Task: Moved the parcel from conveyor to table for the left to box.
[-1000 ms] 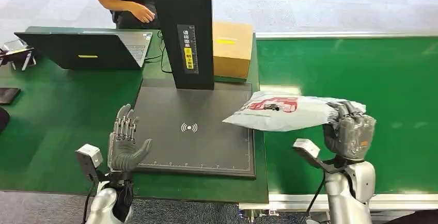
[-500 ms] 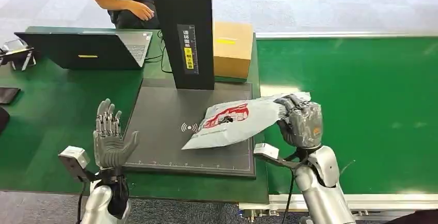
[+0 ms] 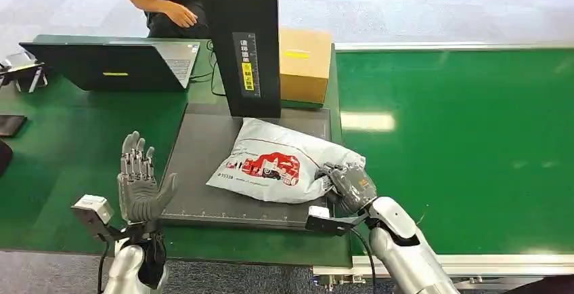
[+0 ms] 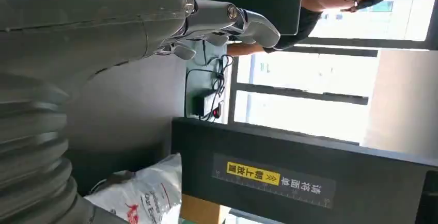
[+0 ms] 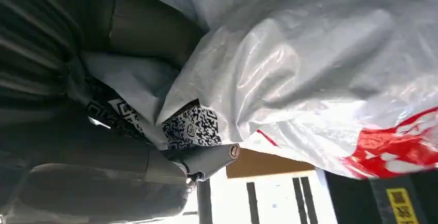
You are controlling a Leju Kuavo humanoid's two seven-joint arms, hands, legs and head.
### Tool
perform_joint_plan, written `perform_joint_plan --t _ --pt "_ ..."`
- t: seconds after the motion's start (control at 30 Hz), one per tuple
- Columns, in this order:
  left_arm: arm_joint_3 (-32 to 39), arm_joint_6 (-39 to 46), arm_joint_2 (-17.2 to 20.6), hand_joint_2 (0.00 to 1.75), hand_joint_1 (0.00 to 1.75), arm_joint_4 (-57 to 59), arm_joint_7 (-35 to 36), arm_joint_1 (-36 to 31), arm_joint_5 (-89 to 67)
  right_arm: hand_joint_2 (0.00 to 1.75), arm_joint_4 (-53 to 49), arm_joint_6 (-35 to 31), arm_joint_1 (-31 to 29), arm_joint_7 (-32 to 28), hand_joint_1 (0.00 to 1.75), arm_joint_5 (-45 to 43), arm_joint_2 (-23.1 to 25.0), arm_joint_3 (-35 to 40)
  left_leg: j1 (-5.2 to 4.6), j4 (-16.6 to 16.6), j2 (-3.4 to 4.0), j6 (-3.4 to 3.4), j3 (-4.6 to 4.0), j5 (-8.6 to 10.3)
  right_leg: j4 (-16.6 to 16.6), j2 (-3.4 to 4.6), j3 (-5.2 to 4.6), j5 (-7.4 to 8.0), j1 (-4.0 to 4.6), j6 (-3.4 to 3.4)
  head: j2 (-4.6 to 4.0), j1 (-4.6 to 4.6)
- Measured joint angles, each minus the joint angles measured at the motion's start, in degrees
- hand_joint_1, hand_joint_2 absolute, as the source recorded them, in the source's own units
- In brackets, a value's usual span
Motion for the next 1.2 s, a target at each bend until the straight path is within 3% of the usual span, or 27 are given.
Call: perform_joint_plan --t 0.17,0.5,0.83,0.9,0.97,1.0,1.03,1.07,1.1,1.13,1.2 --pt "0.0 -0.1 0.1 1.75 0.0 0.0 -0.1 0.1 -0.2 1.75 2.2 -1.3 -1.0 -1.3 1.75 -0.9 -0.5 0.8 0.0 0.0 0.01 0.0 0.1 0.0 0.0 0.02 0.07 0.0 0.01 0.0 0.0 0.0" --pt "-1.4 -0.7 0.1 1.75 0.0 0.7 -0.1 -1.1 -0.6 1.75 1.8 -10.1 0.1 -14.8 1.75 -6.7 -0.9 3.0 0.0 0.0 0.01 -0.01 0.03 0.01 0.0 0.02 0.01 0.01 0.01 -0.02 0.0 0.0" --pt "-2.8 -0.7 0.4 1.75 0.0 1.8 -0.4 -2.1 0.4 1.75 2.5 -14.4 -1.3 -16.5 1.75 -7.1 0.0 6.5 0.0 0.0 0.01 -0.01 -0.02 0.01 0.0 0.01 -0.02 0.0 0.0 -0.01 0.0 0.0" --pt "-2.9 -0.7 0.4 1.75 0.0 1.9 -0.4 -2.3 0.4 1.75 3.6 -15.4 -1.9 -16.4 1.64 -7.4 0.2 6.9 0.0 0.0 0.01 0.0 -0.02 0.01 0.0 0.01 -0.02 0.0 0.0 -0.01 0.0 0.0" --pt "-3.0 -0.7 0.5 1.75 0.0 2.1 -0.4 -2.3 0.4 1.75 4.5 -15.7 -2.3 -16.0 1.13 -7.6 0.3 7.1 0.0 0.0 0.01 0.0 -0.02 0.01 0.0 0.01 -0.01 0.0 0.0 -0.01 0.0 0.0" --pt "-3.0 -0.6 0.5 1.75 0.0 2.1 -0.4 -2.3 0.5 1.75 5.1 -15.6 -2.5 -15.6 0.59 -7.9 0.4 7.2 0.0 0.0 0.01 0.0 -0.03 0.01 0.0 0.01 -0.02 0.0 0.0 -0.01 0.0 0.0" --pt "-3.0 -0.6 0.5 1.75 0.0 2.1 -0.4 -2.3 0.5 1.75 5.5 -15.6 -2.7 -15.3 0.17 -8.1 0.5 7.2 0.0 0.0 0.01 0.0 -0.02 0.01 0.0 0.01 -0.02 0.0 0.0 -0.01 0.0 0.02" --pt "-3.0 -0.6 0.6 1.75 0.0 2.1 -0.4 -2.3 0.5 1.75 6.0 -15.5 -2.9 -15.1 0.02 -8.3 0.6 7.2 0.0 0.0 0.01 0.0 -0.03 0.01 0.0 0.01 -0.02 0.0 0.0 -0.01 0.0 0.0" --pt "-3.0 -0.6 0.6 1.75 0.0 2.1 -0.4 -2.3 0.5 1.75 6.6 -15.0 -3.2 -14.7 0.0 -8.6 0.7 7.2 0.0 0.0 0.01 0.0 -0.02 0.01 0.0 0.01 -0.02 0.0 0.0 -0.01 0.0 0.0" --pt "-3.0 -0.6 0.7 1.75 0.0 2.1 -0.4 -2.3 0.5 0.0 6.9 -14.7 -3.4 -14.5 0.0 -8.8 0.8 7.2 0.0 0.0 0.01 0.0 -0.03 0.01 0.0 0.01 -0.02 0.0 0.0 -0.01 0.0 0.0" --pt "-3.0 -0.6 0.7 1.75 0.0 2.1 -0.4 -2.3 0.5 0.0 7.8 -13.1 -3.8 -14.3 0.0 -10.4 1.0 7.2 0.0 0.0 0.01 0.0 -0.02 0.01 0.0 0.01 -0.02 0.0 0.01 -0.01 0.0 0.0"
